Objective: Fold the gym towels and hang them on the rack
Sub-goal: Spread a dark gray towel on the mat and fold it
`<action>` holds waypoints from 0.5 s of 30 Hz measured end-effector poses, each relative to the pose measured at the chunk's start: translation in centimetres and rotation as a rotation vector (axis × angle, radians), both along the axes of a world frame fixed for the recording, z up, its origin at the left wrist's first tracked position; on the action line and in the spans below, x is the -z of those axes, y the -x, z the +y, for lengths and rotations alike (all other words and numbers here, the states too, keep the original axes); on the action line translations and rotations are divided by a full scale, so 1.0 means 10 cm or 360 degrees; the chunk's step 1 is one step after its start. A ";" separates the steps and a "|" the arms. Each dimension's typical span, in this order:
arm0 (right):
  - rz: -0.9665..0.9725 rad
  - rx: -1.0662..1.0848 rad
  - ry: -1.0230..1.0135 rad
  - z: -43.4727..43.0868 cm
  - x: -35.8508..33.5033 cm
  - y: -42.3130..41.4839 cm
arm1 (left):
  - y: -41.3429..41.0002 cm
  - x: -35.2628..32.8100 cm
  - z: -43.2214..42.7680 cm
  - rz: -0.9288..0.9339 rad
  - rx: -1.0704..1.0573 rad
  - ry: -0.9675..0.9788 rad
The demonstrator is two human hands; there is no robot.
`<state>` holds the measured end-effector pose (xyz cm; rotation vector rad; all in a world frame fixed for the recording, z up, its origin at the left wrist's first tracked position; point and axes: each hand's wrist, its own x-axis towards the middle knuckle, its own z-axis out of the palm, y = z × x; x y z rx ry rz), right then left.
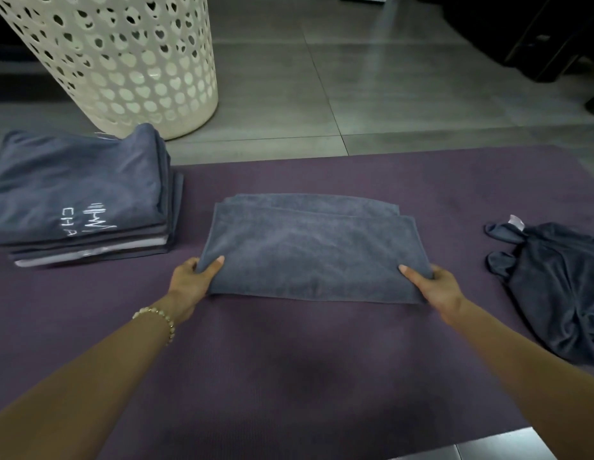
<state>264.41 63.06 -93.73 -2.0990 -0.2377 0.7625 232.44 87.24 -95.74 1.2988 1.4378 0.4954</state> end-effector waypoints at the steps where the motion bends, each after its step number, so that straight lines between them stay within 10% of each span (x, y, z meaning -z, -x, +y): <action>1: -0.0002 0.0003 -0.0024 -0.09 -0.01 0.06 | 0.09 0.01 -0.05 -0.0012 0.0020 0.0032; 10: 0.0133 -0.0317 0.0214 -1.01 0.11 0.62 | 0.98 -0.09 -0.37 0.0522 0.0814 0.0476; 15: -0.0174 -0.0138 0.0289 -0.91 0.14 0.46 | 0.90 -0.07 -0.13 0.0576 0.0717 0.0123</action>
